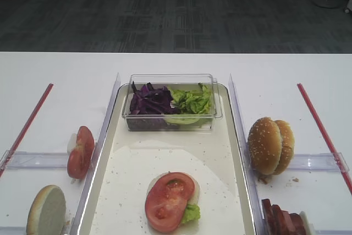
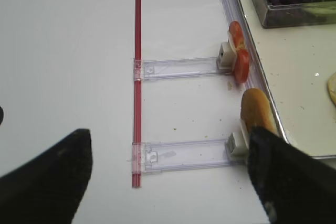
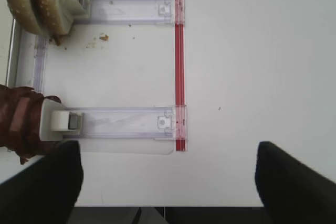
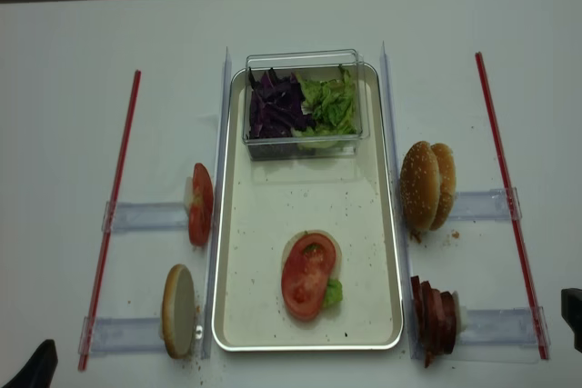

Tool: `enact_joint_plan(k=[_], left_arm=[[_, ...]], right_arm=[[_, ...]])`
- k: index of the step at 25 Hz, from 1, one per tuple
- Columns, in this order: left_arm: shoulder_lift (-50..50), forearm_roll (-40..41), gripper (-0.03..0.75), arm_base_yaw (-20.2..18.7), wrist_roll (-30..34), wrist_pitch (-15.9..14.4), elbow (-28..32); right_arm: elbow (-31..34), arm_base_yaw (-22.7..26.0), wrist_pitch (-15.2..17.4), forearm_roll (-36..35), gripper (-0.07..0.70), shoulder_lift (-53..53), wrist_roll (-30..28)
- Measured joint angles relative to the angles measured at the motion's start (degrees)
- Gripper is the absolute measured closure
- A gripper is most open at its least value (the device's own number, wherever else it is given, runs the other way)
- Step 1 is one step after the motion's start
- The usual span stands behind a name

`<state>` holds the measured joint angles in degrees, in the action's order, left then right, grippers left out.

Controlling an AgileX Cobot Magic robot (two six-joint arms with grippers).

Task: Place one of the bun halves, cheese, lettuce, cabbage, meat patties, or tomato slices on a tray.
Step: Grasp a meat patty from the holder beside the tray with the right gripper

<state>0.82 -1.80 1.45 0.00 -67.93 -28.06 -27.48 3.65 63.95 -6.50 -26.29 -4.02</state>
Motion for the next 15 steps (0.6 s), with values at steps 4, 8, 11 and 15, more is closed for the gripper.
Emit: enact_joint_plan(k=[4,8,11,15], left_arm=[[0.0,0.0,0.16,0.0,0.0,0.0,0.0],[0.0,0.0,0.16,0.0,0.0,0.0,0.0],[0.0,0.0,0.16,0.0,0.0,0.0,0.0],[0.0,0.0,0.16,0.0,0.0,0.0,0.0]], right_arm=[[-0.11,0.0,-0.09,0.0,-0.045,-5.5,0.0],[-1.46,0.0,-0.46,0.0,-0.045,-11.09,0.0],[-1.72,0.0,-0.82,0.0,-0.045,-15.56,0.06],[-1.77,0.0,-1.41,0.0,-0.045,-21.93,0.28]])
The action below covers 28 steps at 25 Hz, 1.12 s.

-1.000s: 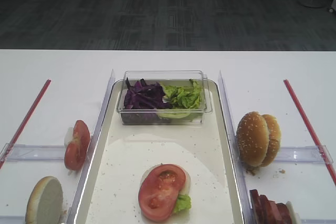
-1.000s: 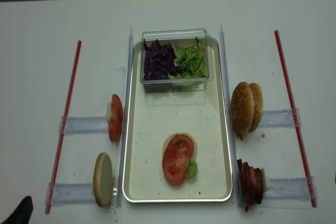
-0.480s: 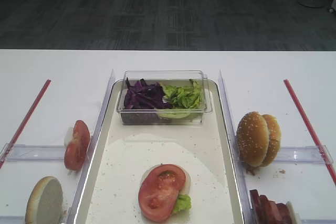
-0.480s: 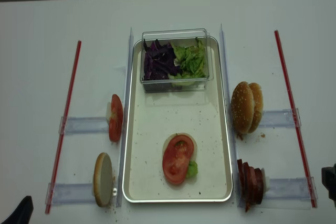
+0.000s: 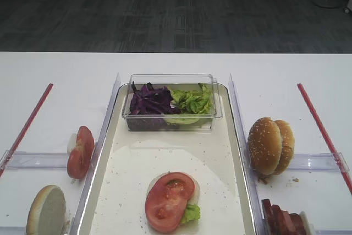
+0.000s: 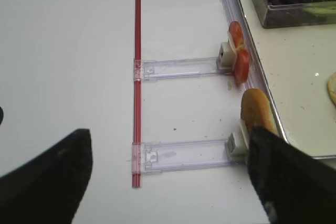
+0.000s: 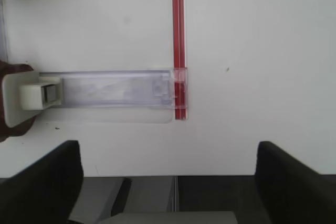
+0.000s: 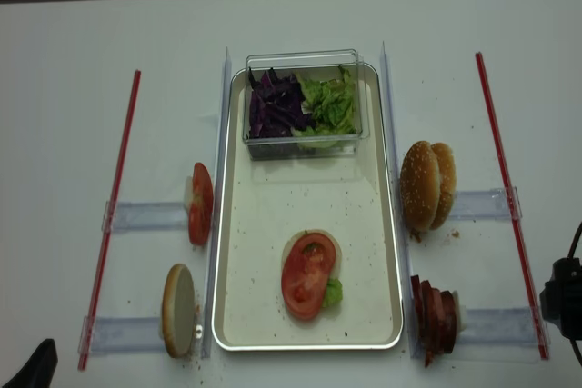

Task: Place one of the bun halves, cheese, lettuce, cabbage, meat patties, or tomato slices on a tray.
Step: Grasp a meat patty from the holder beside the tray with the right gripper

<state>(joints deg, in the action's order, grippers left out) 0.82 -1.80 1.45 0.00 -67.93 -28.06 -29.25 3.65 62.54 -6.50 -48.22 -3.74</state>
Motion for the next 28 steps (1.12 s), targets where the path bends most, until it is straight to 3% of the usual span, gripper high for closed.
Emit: enact_joint_plan(k=[14,24,28], left_arm=[[0.0,0.0,0.16,0.0,0.0,0.0,0.0],[0.0,0.0,0.161,0.0,0.0,0.0,0.0],[0.0,0.0,0.161,0.0,0.0,0.0,0.0]], right_arm=[[-0.09,0.0,-6.69,0.72,-0.045,-13.86,0.0],[-0.82,0.0,-7.95,0.81,-0.045,-17.15,1.65],[-3.28,0.0,-6.13,0.58,-0.045,-17.27,2.54]])
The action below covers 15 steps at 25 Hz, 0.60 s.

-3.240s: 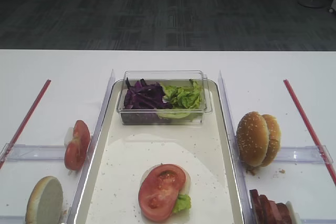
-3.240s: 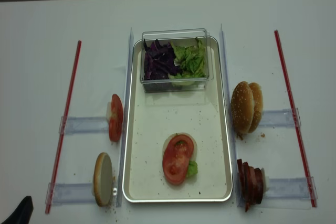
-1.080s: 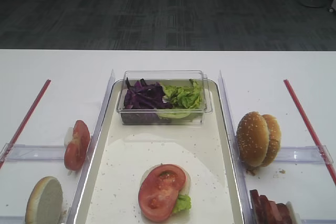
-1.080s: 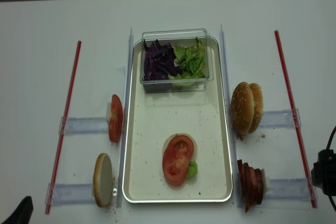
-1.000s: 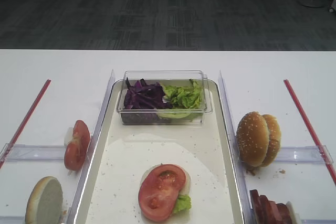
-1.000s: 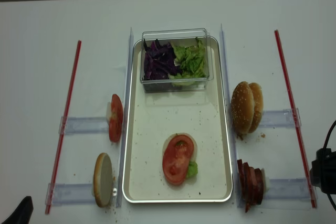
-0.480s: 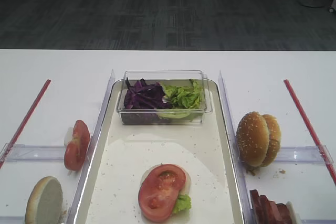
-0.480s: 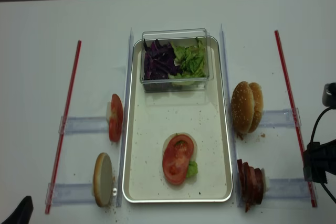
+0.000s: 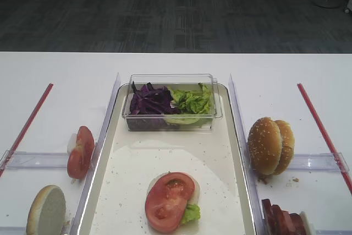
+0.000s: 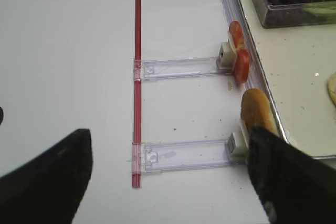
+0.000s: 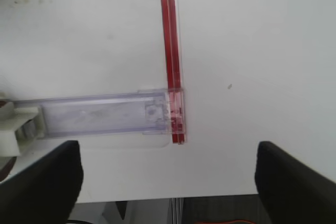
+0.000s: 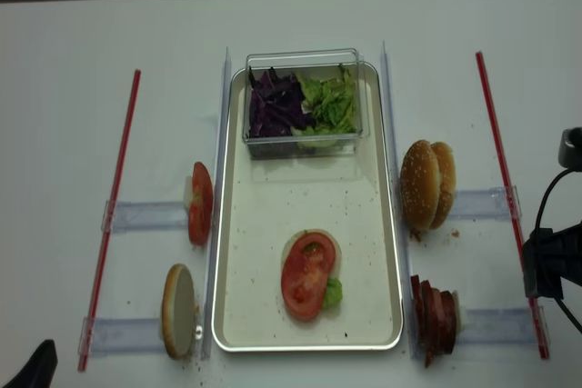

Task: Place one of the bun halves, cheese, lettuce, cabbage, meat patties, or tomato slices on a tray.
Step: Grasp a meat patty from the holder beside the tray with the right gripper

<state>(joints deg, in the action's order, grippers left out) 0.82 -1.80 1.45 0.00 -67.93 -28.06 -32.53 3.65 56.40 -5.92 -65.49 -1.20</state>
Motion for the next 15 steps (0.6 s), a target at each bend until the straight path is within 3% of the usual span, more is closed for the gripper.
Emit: enact_joint_plan(k=[6,15], left_arm=[[0.0,0.0,0.161,0.0,0.0,0.0,0.0],[0.0,0.0,0.161,0.0,0.0,0.0,0.0]], right_arm=[[-1.89,0.0,2.52,-0.75,-0.04,-0.02,1.2],[-1.89,0.0,3.63,-3.34,0.019,-0.02,1.2]])
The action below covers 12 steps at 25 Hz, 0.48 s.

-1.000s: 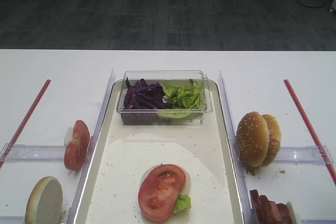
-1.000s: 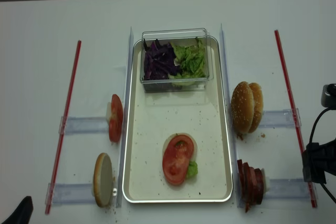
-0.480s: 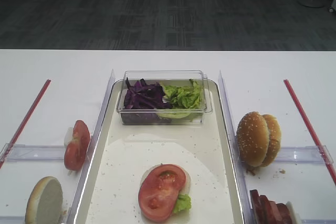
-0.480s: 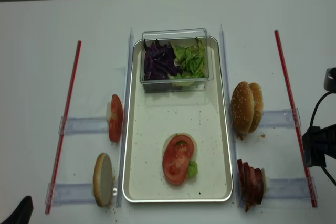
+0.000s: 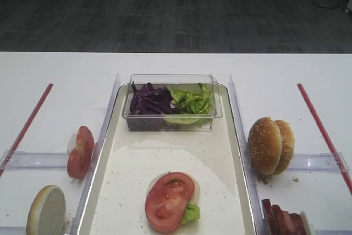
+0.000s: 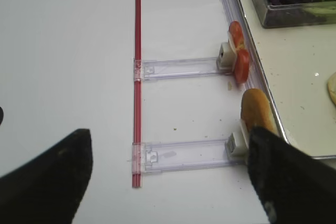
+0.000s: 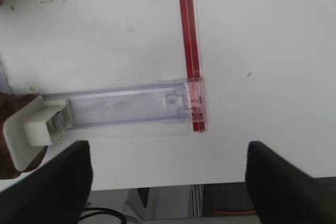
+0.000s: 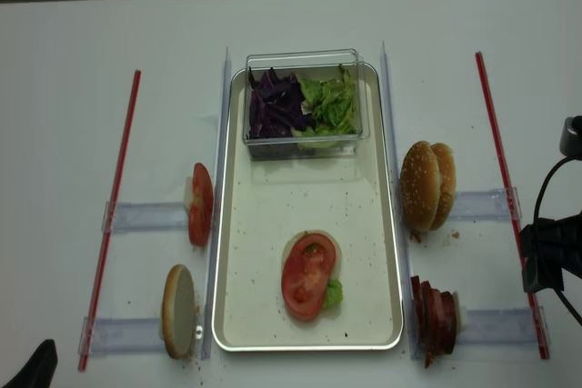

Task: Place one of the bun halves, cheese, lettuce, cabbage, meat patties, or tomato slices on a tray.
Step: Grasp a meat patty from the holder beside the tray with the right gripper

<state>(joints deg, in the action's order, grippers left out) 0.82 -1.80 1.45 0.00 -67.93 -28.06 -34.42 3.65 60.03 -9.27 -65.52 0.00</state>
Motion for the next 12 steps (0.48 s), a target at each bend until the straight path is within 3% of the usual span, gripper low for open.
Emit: enact_joint_plan(k=[7,12], left_arm=[[0.0,0.0,0.161,0.0,0.0,0.0,0.0],[0.0,0.0,0.161,0.0,0.0,0.0,0.0]], right_arm=[[0.0,-0.72,0.1,-1.73,0.019,0.0,-1.23],[0.0,-7.85,-0.93,-0.87,0.019,0.0,3.28]])
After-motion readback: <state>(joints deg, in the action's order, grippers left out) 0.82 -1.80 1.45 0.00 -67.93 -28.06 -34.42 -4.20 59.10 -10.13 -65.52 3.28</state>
